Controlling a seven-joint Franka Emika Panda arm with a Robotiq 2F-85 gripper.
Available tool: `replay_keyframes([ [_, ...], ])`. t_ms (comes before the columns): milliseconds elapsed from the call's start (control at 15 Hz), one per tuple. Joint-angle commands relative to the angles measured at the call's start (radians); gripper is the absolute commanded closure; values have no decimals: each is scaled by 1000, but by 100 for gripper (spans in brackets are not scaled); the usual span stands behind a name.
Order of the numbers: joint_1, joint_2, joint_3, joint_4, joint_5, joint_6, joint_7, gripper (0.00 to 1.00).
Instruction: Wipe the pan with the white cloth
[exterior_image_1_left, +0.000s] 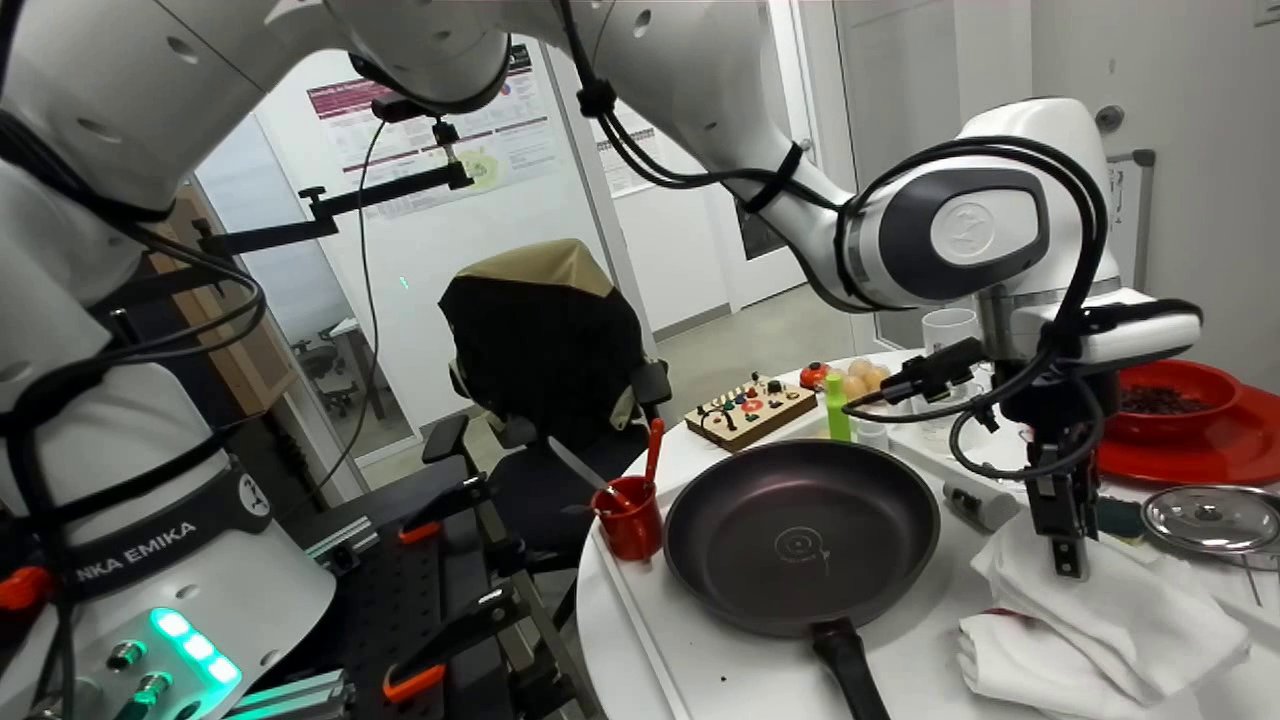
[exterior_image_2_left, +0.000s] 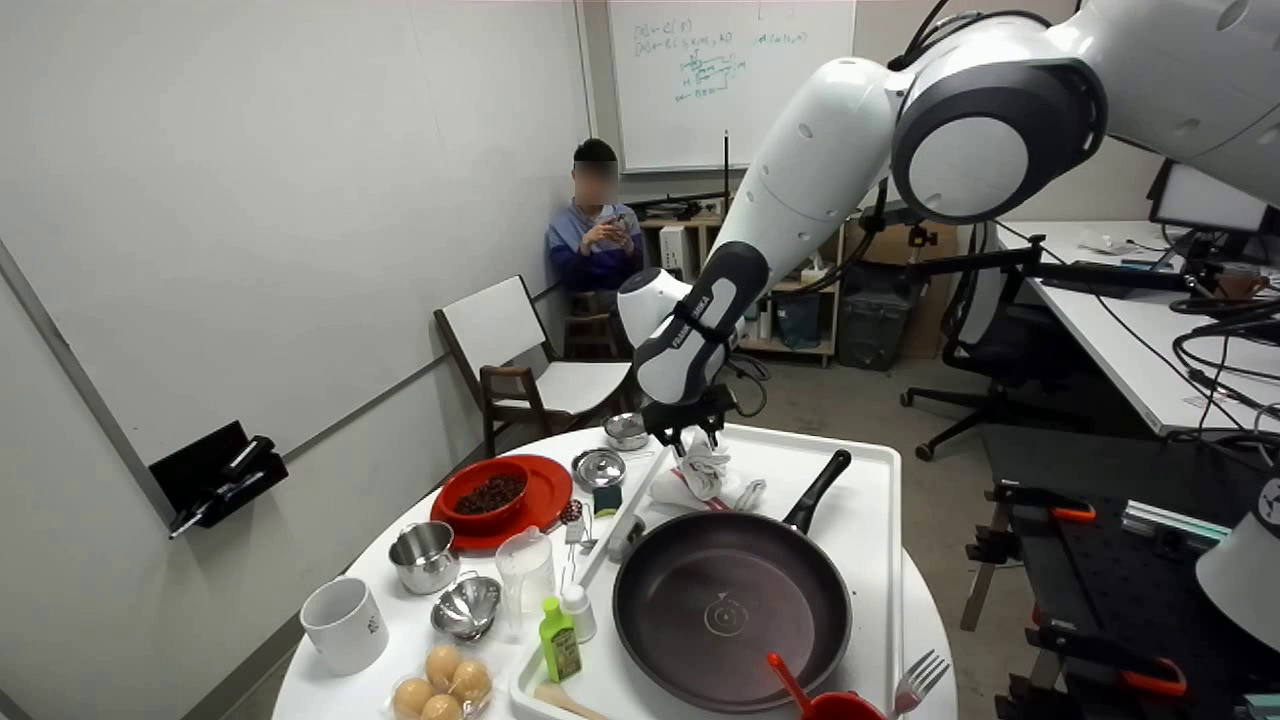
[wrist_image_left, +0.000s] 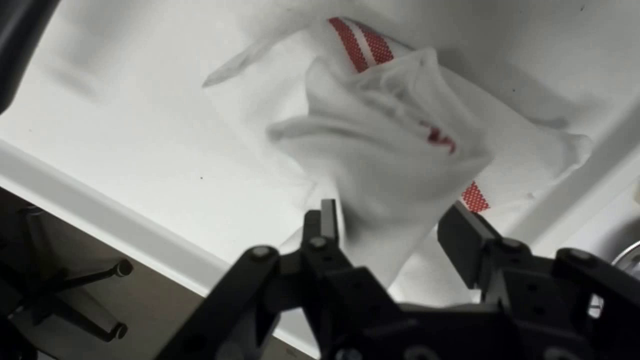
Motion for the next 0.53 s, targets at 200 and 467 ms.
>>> replay_keyframes([
  [200, 20, 29, -4, 56, -27, -22, 33, 0],
  [467, 26, -18, 43, 25, -26, -30, -36, 0],
])
